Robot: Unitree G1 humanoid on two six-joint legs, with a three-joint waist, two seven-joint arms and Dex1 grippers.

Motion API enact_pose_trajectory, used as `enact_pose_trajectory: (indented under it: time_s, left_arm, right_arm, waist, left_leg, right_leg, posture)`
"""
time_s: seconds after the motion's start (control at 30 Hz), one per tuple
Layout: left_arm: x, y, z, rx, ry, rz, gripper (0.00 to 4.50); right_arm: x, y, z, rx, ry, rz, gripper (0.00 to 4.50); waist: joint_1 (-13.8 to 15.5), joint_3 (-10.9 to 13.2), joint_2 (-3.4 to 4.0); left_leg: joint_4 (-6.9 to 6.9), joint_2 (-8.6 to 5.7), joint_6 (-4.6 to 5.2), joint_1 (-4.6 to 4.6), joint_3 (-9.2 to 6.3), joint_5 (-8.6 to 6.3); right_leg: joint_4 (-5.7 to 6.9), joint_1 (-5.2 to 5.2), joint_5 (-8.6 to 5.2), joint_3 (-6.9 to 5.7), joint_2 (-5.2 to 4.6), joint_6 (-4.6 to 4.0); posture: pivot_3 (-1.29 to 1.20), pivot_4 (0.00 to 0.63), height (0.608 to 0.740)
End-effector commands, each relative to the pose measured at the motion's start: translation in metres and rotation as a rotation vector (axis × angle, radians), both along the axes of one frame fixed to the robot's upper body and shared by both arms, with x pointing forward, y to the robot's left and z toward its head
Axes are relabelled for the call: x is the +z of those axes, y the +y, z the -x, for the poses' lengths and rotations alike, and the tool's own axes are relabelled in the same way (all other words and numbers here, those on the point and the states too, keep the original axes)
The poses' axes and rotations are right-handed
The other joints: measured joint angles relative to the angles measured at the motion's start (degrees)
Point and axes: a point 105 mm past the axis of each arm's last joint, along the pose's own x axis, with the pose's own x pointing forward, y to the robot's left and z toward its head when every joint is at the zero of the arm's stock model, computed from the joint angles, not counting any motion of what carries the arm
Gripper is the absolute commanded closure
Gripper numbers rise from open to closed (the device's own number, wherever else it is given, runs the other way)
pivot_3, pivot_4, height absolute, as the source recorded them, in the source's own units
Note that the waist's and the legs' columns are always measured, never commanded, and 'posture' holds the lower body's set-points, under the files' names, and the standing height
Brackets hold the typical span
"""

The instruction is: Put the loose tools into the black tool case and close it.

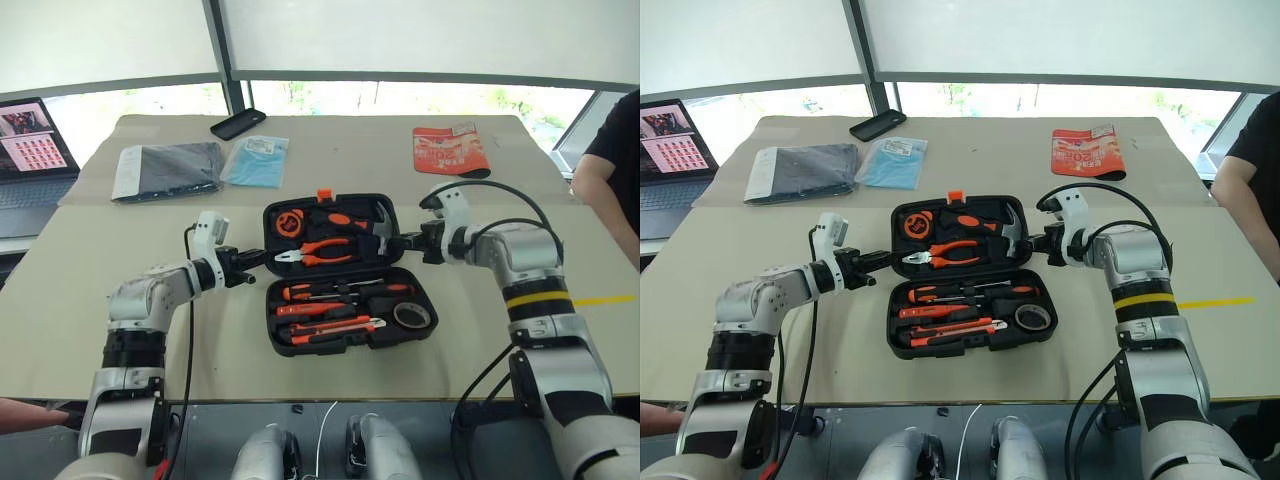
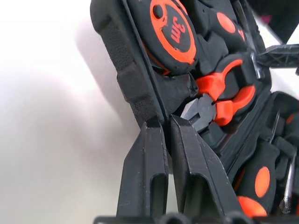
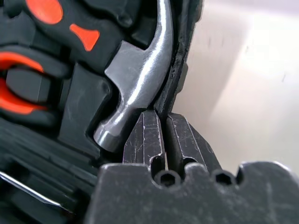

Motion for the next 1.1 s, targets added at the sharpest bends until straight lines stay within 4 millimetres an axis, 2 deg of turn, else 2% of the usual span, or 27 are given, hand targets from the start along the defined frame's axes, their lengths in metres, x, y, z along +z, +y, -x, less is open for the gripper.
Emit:
enact_pose_trajectory:
  time_s: [0.03,0.07,0.17,0.2,0.3,0.33,0.4,0.6,0.67,0.7,0.77,0.8,0.83,0.9,0.97,1.03,1.1]
  left_arm:
    - [0.034,0.021,0.002,0.052,-0.35,-0.115,4.44]
    - [0.032,0.023,0.002,0.06,-0.367,-0.141,4.44]
    - [0.025,0.02,0.023,-0.018,-0.491,-0.196,4.44]
    - [0.026,0.021,0.026,-0.014,-0.523,-0.191,4.44]
    - [0.025,0.023,0.032,-0.015,-0.571,-0.207,4.44]
    - [0.025,0.02,0.043,-0.06,-0.641,-0.226,4.44]
    - [0.011,0.021,0.065,-0.119,-0.693,-0.289,4.44]
    - [-0.019,0.027,0.088,-0.19,-0.655,-0.376,4.44]
    - [-0.023,0.029,0.095,-0.204,-0.668,-0.394,3.74]
    - [-0.025,0.03,0.098,-0.212,-0.668,-0.406,3.52]
    - [-0.028,0.032,0.102,-0.23,-0.667,-0.416,3.0]
    - [-0.029,0.035,0.103,-0.222,-0.672,-0.432,2.5]
    - [-0.029,0.037,0.105,-0.229,-0.675,-0.437,2.34]
    - [-0.032,0.04,0.111,-0.28,-0.682,-0.491,1.58]
    - [-0.031,0.047,0.107,-0.258,-0.643,-0.496,0.99]
    - [-0.026,0.058,0.095,-0.183,-0.576,-0.457,0.23]
    - [-0.017,0.06,0.086,-0.169,-0.539,-0.432,0.2]
  right_arm:
    - [0.033,0.001,0.009,0.126,-0.352,0.159,4.5]
    - [0.033,0.0,0.011,0.138,-0.386,0.18,4.5]
    - [0.019,-0.011,0.032,0.252,-0.586,0.407,4.5]
    - [0.017,-0.013,0.037,0.265,-0.623,0.419,4.5]
    - [0.011,-0.021,0.043,0.24,-0.661,0.426,4.5]
    - [0.008,-0.024,0.049,0.262,-0.694,0.465,4.5]
    - [-0.003,-0.026,0.068,0.341,-0.759,0.55,4.5]
    - [-0.031,-0.036,0.086,0.387,-0.763,0.648,4.5]
    - [-0.042,-0.043,0.094,0.399,-0.76,0.666,3.73]
    - [-0.047,-0.047,0.097,0.401,-0.745,0.674,3.52]
    - [-0.049,-0.054,0.102,0.405,-0.738,0.686,2.99]
    - [-0.049,-0.061,0.103,0.393,-0.735,0.704,2.51]
    - [-0.049,-0.069,0.104,0.384,-0.73,0.726,2.3]
    - [-0.046,-0.08,0.108,0.371,-0.734,0.749,1.53]
    - [-0.041,-0.09,0.11,0.323,-0.714,0.721,0.94]
    - [-0.043,-0.098,0.116,0.292,-0.603,0.628,0.21]
    - [-0.045,-0.097,0.131,0.299,-0.449,0.459,0.38]
  waist:
    - [-0.14,0.0,-0.01]
    - [-0.15,0.01,-0.01]
    - [-0.11,0.01,-0.01]
    - [-0.07,0.01,-0.02]
    - [-0.09,0.03,-0.05]
    - [-0.13,0.03,-0.06]
    - [-0.06,0.03,-0.06]
    - [0.13,0.02,-0.07]
    - [0.16,0.01,-0.08]
    - [0.17,0.01,-0.09]
    - [0.17,0.03,-0.08]
    - [0.2,0.03,-0.07]
    - [0.23,0.03,-0.08]
    - [0.29,0.05,-0.13]
    - [0.43,0.05,-0.13]
    - [0.66,0.06,-0.13]
    - [1.12,0.08,-0.16]
  left_leg:
    - [0.0,0.01,0.0,0.01,0.02,0.0]
    - [-0.01,0.01,0.01,0.01,0.05,0.0]
    - [-0.04,0.0,0.03,0.0,0.07,-0.02]
    - [-0.06,0.0,0.08,0.02,0.08,-0.05]
    - [-0.08,0.01,0.14,0.15,0.1,-0.1]
    - [-0.05,0.02,0.16,0.15,0.1,-0.11]
    - [-0.05,0.03,0.2,0.16,0.1,-0.14]
    - [-0.02,0.22,0.27,0.33,0.09,-0.25]
    - [-0.03,0.25,0.64,0.43,0.08,-0.49]
    - [-0.04,0.27,0.65,0.45,0.07,-0.5]
    - [-0.04,0.28,0.69,0.35,0.07,-0.5]
    - [-0.04,0.28,0.7,0.24,0.08,-0.49]
    - [-0.02,0.28,0.69,0.25,0.08,-0.49]
    - [0.03,0.28,0.71,0.26,0.07,-0.51]
    - [0.04,0.28,0.73,0.28,0.06,-0.54]
    - [0.02,0.28,0.76,0.27,0.02,-0.56]
    - [0.01,0.28,0.8,0.26,-0.02,-0.56]
  right_leg:
    - [-0.01,0.0,0.0,0.0,0.04,-0.05]
    - [-0.06,0.0,0.0,-0.01,0.09,-0.05]
    - [-0.17,0.01,-0.07,-0.04,0.1,0.08]
    - [-0.2,0.02,-0.24,-0.04,0.1,0.35]
    - [-0.26,0.15,-0.27,0.0,0.04,0.38]
    - [-0.25,0.16,-0.27,0.01,0.03,0.39]
    - [-0.26,0.15,-0.28,0.05,-0.06,0.39]
    - [-0.24,0.3,-0.37,0.04,-0.2,0.3]
    - [-0.21,0.35,-0.37,0.04,-0.18,0.3]
    - [-0.21,0.37,-0.38,0.04,-0.17,0.29]
    - [-0.24,0.29,-0.4,0.03,-0.11,0.27]
    - [-0.24,0.19,-0.4,0.03,-0.11,0.26]
    - [-0.21,0.19,-0.4,0.04,-0.11,0.26]
    - [-0.24,0.24,-0.39,0.01,-0.12,0.28]
    - [-0.24,0.26,-0.4,-0.01,-0.16,0.27]
    - [-0.26,0.26,-0.41,0.0,-0.16,0.26]
    - [-0.27,0.28,-0.4,-0.02,-0.13,0.27]
  posture:
    - [0.0,0.15,0.74]
    - [0.0,0.15,0.74]
    - [0.0,0.15,0.74]
    - [0.0,0.15,0.74]
    - [0.0,0.15,0.74]
    - [0.0,0.15,0.74]
    - [0.0,0.15,0.74]
    - [0.0,0.15,0.74]
    - [0.0,0.15,0.74]
    - [0.0,0.15,0.74]
    - [0.0,0.15,0.74]
    - [0.0,0.15,0.74]
    - [0.0,0.15,0.74]
    - [0.0,0.15,0.74]
    - [0.0,0.15,0.74]
    - [0.0,0.15,0.74]
    - [0.0,0.15,0.74]
